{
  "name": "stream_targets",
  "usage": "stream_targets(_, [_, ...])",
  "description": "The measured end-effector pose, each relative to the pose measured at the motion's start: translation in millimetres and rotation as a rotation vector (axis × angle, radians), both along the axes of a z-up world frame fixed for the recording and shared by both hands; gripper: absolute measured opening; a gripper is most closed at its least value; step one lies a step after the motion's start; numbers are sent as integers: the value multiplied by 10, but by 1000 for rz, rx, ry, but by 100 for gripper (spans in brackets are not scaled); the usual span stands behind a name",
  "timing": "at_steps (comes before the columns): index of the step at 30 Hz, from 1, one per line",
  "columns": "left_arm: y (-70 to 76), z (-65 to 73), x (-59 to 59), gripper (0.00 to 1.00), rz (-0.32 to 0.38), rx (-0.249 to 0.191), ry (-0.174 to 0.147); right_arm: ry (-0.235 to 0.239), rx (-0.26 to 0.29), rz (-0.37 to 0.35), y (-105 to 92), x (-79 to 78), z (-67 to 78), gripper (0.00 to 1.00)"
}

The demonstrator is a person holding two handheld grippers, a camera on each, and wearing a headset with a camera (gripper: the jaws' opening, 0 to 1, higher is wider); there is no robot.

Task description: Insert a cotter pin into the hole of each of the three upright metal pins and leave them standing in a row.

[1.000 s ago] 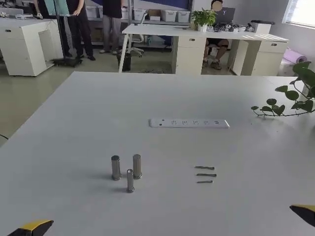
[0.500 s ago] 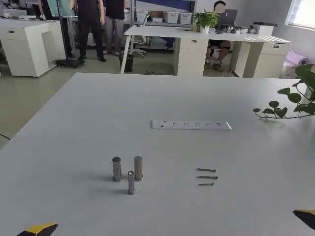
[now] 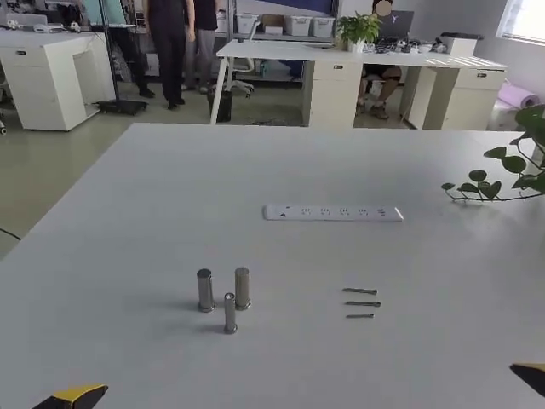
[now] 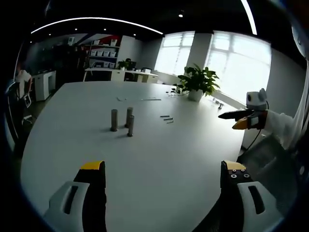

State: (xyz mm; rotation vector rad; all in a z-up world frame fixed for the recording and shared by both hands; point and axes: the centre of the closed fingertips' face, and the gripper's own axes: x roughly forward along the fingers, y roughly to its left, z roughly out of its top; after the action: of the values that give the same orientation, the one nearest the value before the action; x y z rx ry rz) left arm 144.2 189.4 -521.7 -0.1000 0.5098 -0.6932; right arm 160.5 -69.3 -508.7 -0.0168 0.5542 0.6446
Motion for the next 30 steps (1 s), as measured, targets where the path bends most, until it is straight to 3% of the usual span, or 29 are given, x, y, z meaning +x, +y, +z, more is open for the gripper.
stream_targets(21, [-67,-56,82,99,-47,25,25,20,11,-22,-34,22,-63,90])
stream_targets(30, [-105,-125,188,96,-79,43,36,25,15,-39,-76,20,-73,89])
